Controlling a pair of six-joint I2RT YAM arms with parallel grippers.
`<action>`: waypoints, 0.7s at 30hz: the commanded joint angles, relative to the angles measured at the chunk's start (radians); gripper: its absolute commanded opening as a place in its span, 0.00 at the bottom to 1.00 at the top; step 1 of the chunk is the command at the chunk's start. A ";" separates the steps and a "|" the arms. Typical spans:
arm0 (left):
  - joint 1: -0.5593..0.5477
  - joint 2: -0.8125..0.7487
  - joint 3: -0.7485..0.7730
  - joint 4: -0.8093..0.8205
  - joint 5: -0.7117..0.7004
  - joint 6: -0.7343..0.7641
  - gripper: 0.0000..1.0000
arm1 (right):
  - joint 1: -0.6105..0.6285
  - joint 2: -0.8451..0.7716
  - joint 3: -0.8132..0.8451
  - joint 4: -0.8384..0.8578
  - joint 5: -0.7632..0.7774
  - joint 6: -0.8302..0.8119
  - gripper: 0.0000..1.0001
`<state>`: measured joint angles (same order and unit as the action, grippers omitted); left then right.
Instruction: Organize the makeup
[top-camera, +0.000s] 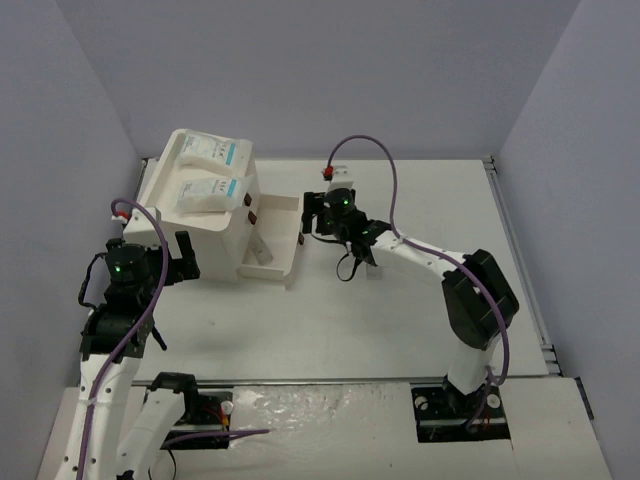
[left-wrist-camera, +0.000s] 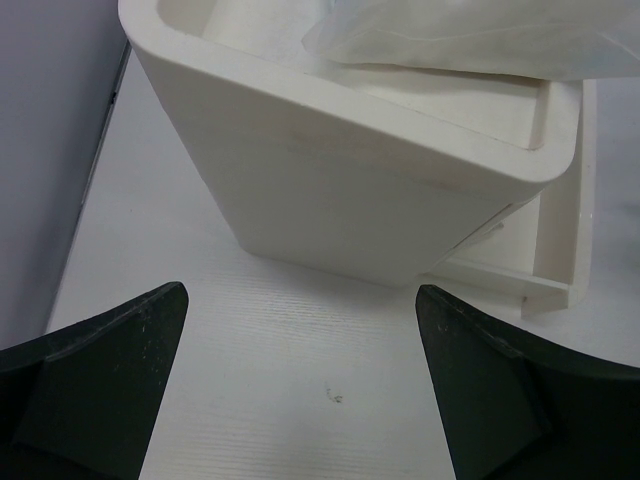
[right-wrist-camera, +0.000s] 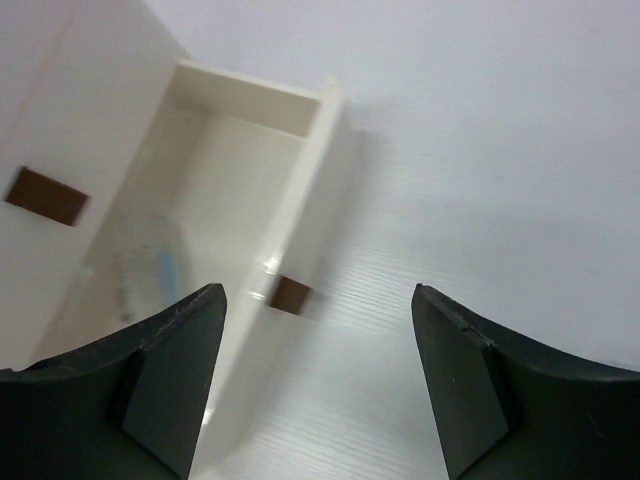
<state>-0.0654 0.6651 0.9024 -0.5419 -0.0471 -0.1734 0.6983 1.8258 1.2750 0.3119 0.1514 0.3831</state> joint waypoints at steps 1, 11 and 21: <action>-0.005 0.014 0.019 0.041 0.016 -0.016 0.97 | -0.135 -0.216 -0.231 -0.056 0.083 -0.055 0.72; -0.007 0.030 0.023 0.036 0.027 -0.017 0.97 | -0.271 -0.320 -0.487 -0.057 -0.004 -0.041 0.71; -0.008 0.034 0.020 0.036 0.027 -0.018 0.97 | -0.269 -0.288 -0.499 -0.016 -0.012 -0.044 0.60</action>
<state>-0.0662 0.6918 0.9024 -0.5426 -0.0261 -0.1779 0.4267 1.5463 0.7685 0.2303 0.1475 0.3418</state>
